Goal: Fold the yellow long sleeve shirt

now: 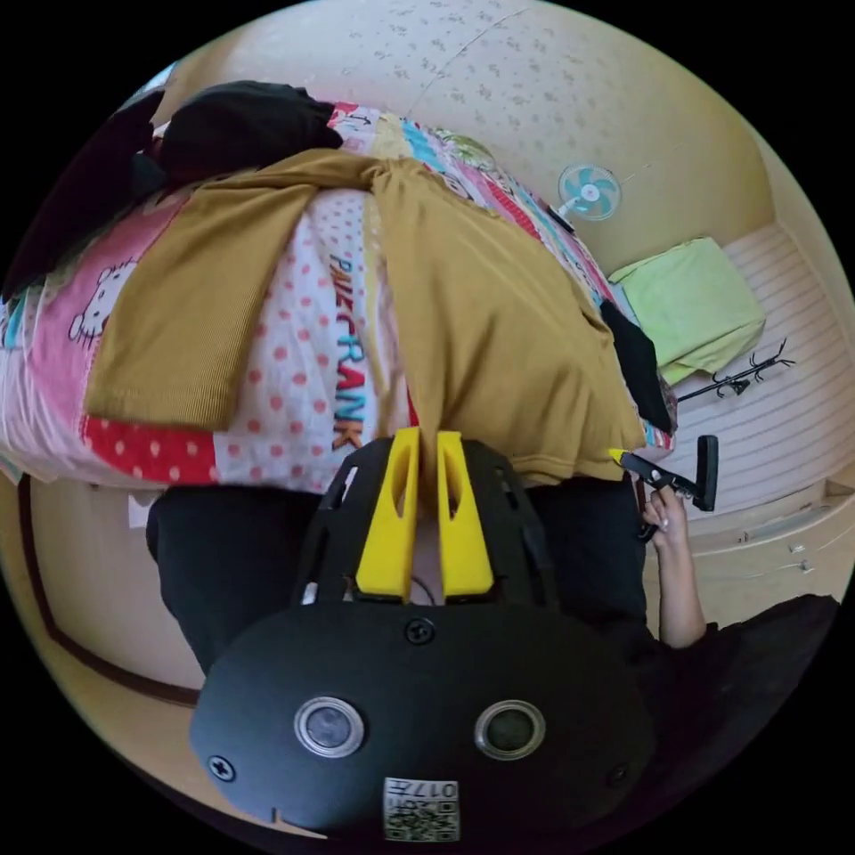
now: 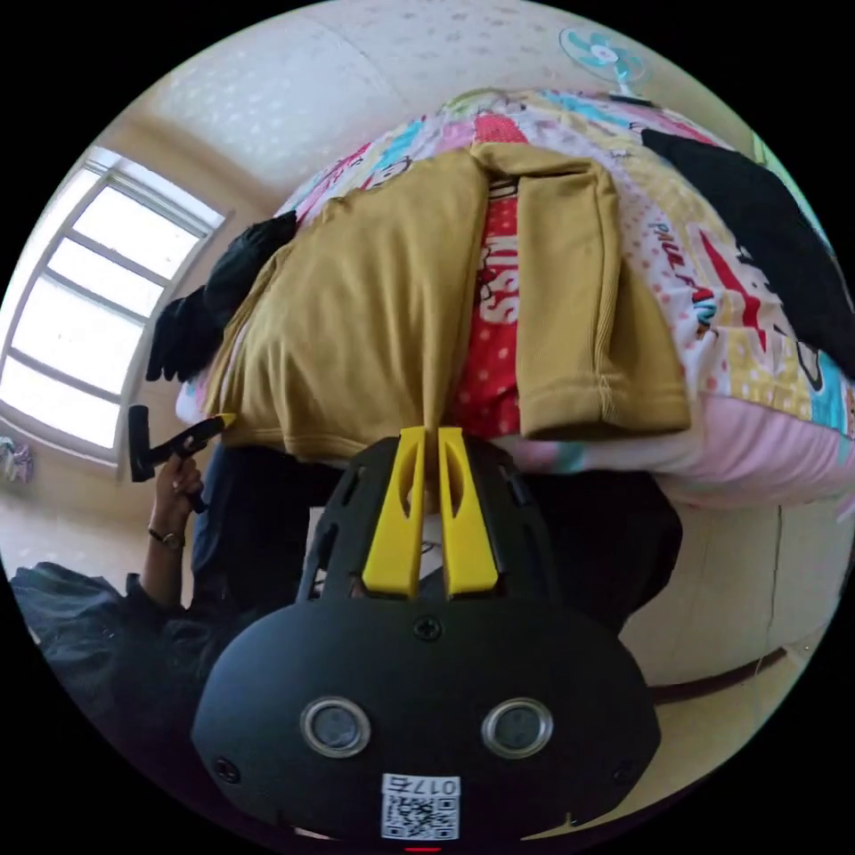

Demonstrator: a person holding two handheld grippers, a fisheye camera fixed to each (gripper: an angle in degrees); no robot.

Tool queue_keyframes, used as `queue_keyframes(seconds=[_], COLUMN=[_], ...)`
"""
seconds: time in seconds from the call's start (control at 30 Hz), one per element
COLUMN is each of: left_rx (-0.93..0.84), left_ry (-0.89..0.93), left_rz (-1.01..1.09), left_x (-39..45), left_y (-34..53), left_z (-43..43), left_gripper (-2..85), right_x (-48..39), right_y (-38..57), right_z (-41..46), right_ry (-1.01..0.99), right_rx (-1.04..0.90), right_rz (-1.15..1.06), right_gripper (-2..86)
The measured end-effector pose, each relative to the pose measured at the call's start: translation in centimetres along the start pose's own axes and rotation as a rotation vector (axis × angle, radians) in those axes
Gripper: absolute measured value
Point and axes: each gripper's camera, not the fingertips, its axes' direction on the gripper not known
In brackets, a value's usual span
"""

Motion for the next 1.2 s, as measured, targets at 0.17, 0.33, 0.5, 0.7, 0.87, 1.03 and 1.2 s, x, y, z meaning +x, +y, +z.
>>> queue_keyframes(seconds=[0.17, 0.33, 0.5, 0.7, 0.87, 1.03, 1.2], left_rx=[-0.018, 0.050, 0.081, 0.114, 0.064, -0.021, 0.003], left_ry=[0.004, -0.072, 0.020, -0.017, 0.045, 0.056, 0.041], left_rz=[-0.012, -0.097, -0.112, -0.037, -0.030, -0.058, -0.072], left_x=[-0.9, -2.3, -1.5, 1.0, 1.2, 0.7, 0.4], left_y=[2.5, 3.9, 2.9, 1.8, 1.3, 0.6, -0.5], left_z=[-4.9, -8.5, -10.1, -12.1, -10.4, -9.2, -10.9], left_gripper=[4.7, 6.5, 6.5, 6.4, 6.2, 6.4, 6.5], right_x=[1.1, 6.4, 6.6, 4.6, 8.1, 24.5, 28.4], right_y=[0.2, -3.6, -9.9, -12.0, -7.8, -1.3, 7.7], right_z=[-7.9, -10.6, -5.1, -20.7, -26.2, -19.9, -22.5], right_ry=[-0.036, 0.027, 0.176, 0.982, 1.031, 0.789, 0.046], right_rx=[0.053, 0.229, -0.106, 0.061, 0.363, 0.252, 0.653], right_rz=[-0.006, 0.150, 0.005, -0.240, -0.365, 0.406, 0.616], right_gripper=[5.4, 14.3, 5.9, 4.4, 5.8, 5.6, 7.9])
